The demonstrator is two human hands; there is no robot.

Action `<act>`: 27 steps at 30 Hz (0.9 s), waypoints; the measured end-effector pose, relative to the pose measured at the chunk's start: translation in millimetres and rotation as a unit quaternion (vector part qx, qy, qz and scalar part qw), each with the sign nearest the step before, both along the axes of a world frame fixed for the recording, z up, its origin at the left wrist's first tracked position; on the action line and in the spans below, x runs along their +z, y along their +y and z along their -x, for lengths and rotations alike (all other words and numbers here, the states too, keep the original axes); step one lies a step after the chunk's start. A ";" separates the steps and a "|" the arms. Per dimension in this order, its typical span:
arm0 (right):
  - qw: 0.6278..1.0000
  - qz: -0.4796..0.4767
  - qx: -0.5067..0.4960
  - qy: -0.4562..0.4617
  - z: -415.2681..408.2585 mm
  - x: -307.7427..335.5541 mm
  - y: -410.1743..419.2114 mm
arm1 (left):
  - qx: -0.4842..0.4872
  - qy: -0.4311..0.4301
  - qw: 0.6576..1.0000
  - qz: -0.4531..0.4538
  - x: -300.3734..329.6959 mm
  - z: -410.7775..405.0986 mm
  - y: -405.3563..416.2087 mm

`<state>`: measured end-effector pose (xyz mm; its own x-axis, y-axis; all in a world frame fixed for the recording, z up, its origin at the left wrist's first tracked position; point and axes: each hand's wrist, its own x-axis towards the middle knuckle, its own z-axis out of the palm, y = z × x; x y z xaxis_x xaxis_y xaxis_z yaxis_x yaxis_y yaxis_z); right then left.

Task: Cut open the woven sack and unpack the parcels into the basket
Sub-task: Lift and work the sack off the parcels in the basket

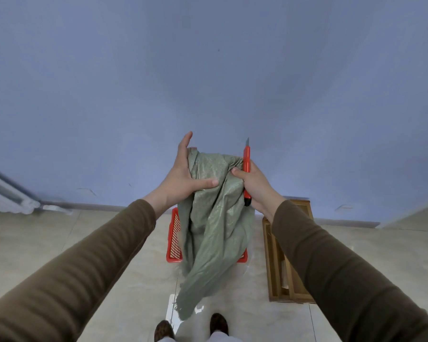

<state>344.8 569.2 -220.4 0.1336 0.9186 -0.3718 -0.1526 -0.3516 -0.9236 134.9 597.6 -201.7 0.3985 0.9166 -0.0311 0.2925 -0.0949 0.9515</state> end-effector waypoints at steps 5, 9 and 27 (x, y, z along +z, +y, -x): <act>0.988 0.081 -0.040 0.127 7.4 9.3 -2.7 | 0.037 -0.021 0.997 -0.068 -16.7 -5.4 -14.8; 0.978 0.130 -0.030 0.161 7.3 19.0 -3.6 | 0.027 -0.036 0.997 -0.058 -25.2 -6.6 -27.0; 0.962 -0.116 0.048 -0.244 -24.9 6.6 -25.9 | 0.150 -0.060 0.984 0.079 -14.6 10.8 6.1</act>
<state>369.7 543.3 -213.8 0.1496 0.9863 -0.0696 0.3418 -0.1176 -0.9324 124.1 603.7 -216.2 0.1211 0.9808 -0.1528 0.1696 0.1312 0.9767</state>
